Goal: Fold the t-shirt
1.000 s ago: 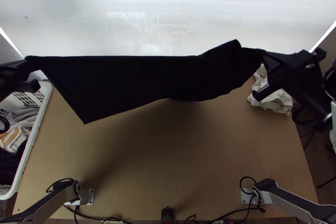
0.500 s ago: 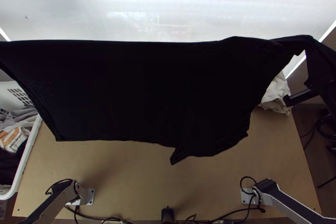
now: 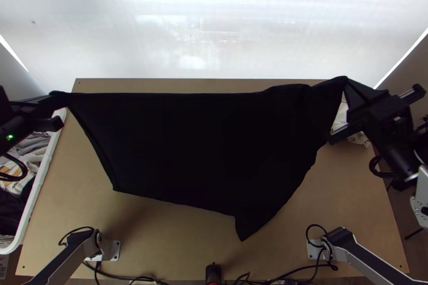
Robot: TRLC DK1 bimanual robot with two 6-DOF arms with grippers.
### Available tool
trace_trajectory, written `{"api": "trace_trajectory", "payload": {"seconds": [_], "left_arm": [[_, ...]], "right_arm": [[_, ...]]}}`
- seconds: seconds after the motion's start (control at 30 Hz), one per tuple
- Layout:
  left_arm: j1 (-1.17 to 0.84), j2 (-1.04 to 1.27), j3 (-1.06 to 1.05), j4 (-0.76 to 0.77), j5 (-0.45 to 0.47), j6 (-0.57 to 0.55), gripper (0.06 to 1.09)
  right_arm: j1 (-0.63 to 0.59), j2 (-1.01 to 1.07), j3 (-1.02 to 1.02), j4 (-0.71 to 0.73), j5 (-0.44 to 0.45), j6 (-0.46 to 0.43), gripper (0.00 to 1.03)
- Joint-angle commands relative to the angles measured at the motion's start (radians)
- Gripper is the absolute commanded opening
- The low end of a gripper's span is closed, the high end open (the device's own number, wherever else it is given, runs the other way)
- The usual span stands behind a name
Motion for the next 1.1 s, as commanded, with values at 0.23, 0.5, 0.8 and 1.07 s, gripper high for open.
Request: {"api": "trace_trajectory", "payload": {"seconds": [0.23,0.5,0.8,1.07], "left_arm": [[-0.055,0.157,-0.410,0.312,0.000,0.056,0.09],[-0.052,0.421,-0.338,0.472,-0.004,0.048,0.09],[-0.052,0.702,-0.187,0.574,-0.007,0.037,0.09],[-0.060,0.893,-0.066,0.633,-0.035,0.016,0.09]], "right_arm": [[-0.025,0.239,-0.258,0.277,0.000,0.010,0.03],[-0.066,0.525,-0.188,0.402,0.000,0.004,0.03],[-0.135,0.834,0.024,0.434,-0.004,0.004,0.03],[-0.154,1.038,0.188,0.434,-0.006,0.008,0.03]]}}
